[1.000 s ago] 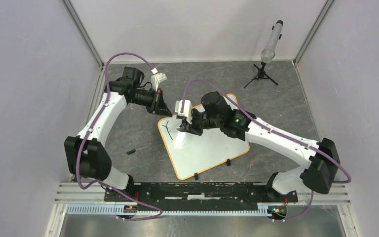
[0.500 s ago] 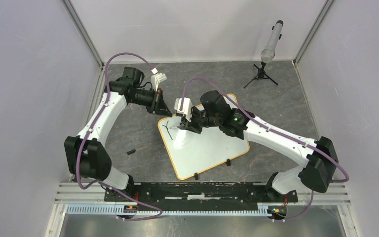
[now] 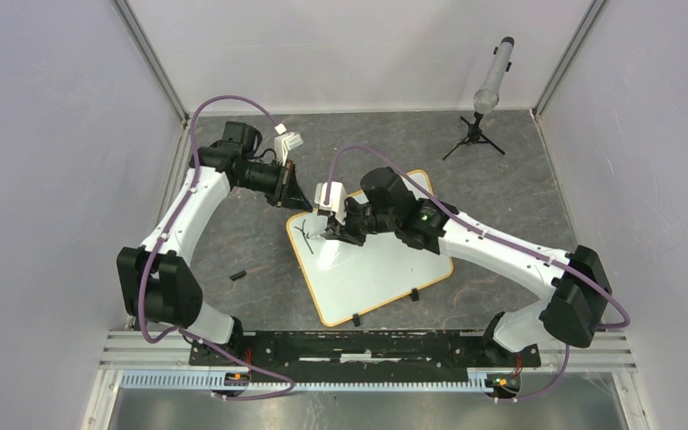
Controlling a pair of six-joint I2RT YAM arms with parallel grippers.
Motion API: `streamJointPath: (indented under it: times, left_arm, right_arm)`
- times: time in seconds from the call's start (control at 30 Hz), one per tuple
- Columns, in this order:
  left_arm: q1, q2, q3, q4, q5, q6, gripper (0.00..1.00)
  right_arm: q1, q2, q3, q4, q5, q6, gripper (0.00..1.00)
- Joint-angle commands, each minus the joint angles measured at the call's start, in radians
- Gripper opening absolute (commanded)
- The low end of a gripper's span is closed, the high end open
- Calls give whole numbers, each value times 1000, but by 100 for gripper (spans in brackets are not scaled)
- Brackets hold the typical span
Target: Write a sentence on the whiteboard
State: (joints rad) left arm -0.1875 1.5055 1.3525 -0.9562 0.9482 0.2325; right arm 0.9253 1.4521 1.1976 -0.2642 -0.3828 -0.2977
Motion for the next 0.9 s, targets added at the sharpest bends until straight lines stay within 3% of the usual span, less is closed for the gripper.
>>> streamJointPath:
  times: [0.0, 0.87]
  left_arm:
    - [-12, -1, 11, -26, 40, 40, 2]
    - [-15, 0, 13, -26, 36, 39, 2]
  right_arm:
    - [-2, -33, -42, -5, 10, -21, 0]
    - [-48, -20, 24, -11, 31, -23, 0]
